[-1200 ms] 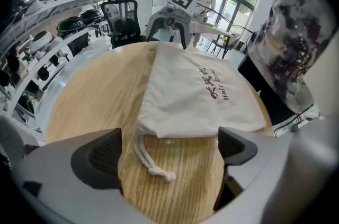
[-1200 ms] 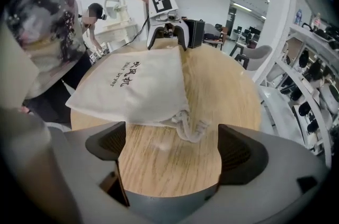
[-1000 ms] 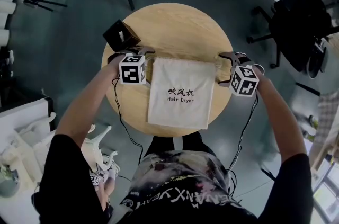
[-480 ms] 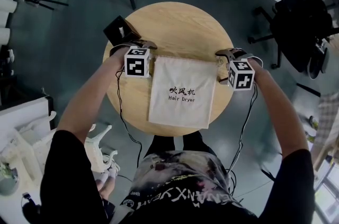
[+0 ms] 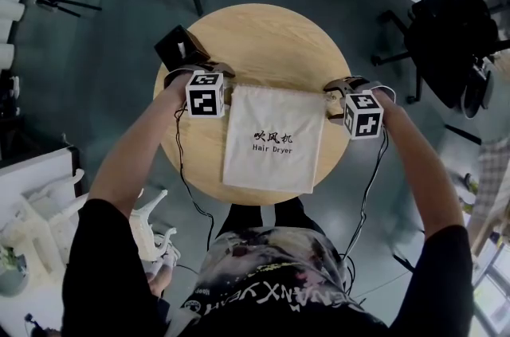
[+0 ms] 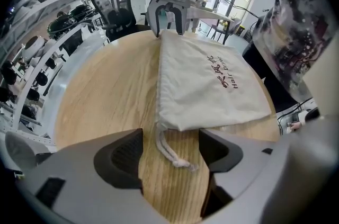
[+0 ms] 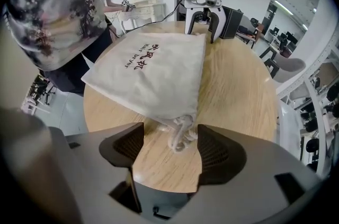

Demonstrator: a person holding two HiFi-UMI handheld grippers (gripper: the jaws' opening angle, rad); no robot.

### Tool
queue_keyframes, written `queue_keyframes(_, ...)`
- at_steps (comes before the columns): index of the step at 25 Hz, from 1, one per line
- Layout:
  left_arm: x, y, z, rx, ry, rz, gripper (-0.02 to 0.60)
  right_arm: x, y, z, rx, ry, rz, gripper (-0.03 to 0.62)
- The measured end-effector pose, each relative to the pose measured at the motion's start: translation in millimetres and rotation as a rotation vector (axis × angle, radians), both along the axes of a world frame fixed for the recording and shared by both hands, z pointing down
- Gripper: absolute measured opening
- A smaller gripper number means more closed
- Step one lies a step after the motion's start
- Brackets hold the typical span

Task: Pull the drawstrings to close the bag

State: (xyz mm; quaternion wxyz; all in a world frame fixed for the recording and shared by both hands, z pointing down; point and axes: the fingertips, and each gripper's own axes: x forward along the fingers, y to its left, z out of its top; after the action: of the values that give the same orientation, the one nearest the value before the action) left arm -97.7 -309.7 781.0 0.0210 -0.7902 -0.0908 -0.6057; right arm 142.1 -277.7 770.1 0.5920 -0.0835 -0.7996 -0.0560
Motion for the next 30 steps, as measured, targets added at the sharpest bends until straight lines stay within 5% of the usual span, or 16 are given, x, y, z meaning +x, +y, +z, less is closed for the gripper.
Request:
queue_keyframes(7, -4, -2, 0, 0.006, 0.023, -0.066, 0.247, 8, -5, -3, 0.05, -0.002, 0.088, 0.25)
queue_keyframes(9, -3, -1, 0, 0.009, 0.021, -0.066, 0.238, 7, -14, -9, 0.133, -0.002, 0.098, 0.116)
queue_keyframes(10, -4, -1, 0, 0.009, 0.018, -0.066, 0.235, 5, -16, -12, 0.14, -0.009, 0.11, 0.1)
queue_keyframes(15, -1, 0, -2, 0.008, 0.003, -0.072, 0.224, 8, -6, -2, 0.078, 0.058, 0.112, 0.113)
queue_keyframes(21, -1, 3, -4, 0.015, 0.016, -0.1, 0.154, 14, -5, -2, 0.126, 0.066, 0.157, 0.052)
queue_keyframes(25, -2, 6, -2, 0.051, 0.049, -0.165, 0.045, 17, -5, -2, 0.125, 0.057, 0.231, 0.049)
queue_keyframes(30, -3, 9, -3, 0.109, 0.092, -0.315, 0.028, 17, -4, -7, 0.145, 0.04, 0.316, 0.048)
